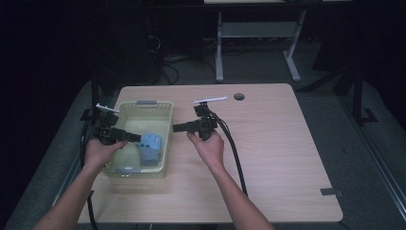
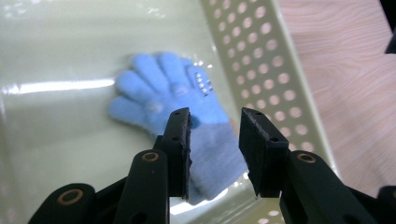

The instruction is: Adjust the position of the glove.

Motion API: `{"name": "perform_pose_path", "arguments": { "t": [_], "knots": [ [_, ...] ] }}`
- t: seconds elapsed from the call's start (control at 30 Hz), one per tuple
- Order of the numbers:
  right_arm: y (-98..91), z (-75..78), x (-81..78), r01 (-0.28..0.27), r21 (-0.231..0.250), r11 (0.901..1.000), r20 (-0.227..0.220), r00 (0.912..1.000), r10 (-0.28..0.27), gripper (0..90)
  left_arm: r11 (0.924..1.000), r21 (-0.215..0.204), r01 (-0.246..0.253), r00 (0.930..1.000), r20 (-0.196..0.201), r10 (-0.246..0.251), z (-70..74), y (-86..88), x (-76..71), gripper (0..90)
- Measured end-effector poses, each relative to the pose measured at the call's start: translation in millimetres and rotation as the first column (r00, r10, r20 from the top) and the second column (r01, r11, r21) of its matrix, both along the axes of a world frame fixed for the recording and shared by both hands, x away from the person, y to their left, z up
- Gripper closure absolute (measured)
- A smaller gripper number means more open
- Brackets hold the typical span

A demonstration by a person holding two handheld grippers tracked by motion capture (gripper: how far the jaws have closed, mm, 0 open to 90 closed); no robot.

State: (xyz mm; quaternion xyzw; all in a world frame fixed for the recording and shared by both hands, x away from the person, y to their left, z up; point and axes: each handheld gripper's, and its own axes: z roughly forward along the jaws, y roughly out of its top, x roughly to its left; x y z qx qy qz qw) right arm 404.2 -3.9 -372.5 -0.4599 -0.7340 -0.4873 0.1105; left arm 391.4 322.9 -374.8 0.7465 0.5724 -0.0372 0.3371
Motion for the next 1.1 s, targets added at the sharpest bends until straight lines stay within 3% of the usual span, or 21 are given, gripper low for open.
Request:
{"name": "perform_pose_path", "arguments": {
  "t": [0.4, 0.47, 0.83, 1.1],
  "knots": [
    [-38.8, -2.9, -3.1, 0.046, 0.035, 0.9984, -0.007, 0.9989, -0.045, 44.9, 0.9973, -0.051, 0.053, 0.9950, 0.087, -0.048, 15.4, -23.8, -1.2, 49.6],
    [-42.9, -3.9, -4.5, 0.052, 0.036, 0.9980, -0.008, 0.9986, -0.052, 43.4, 0.9955, -0.074, 0.060, 0.9945, 0.091, -0.053, 16.8, -28.2, -1.2, 47.9],
    [-72.6, -6.2, -8.2, 0.096, 0.053, 0.9940, -0.020, 0.9953, -0.095, 41.5, 0.9864, -0.109, 0.123, 0.9876, 0.111, -0.111, 23.0, -54.3, -0.9, 43.7],
    [-95.8, -7.4, -12.3, 0.131, 0.060, 0.9895, -0.021, 0.9913, -0.130, 40.3, 0.9777, -0.118, 0.174, 0.9780, 0.138, -0.157, 30.5, -77.1, -3.6, 37.5]
  ]
}}
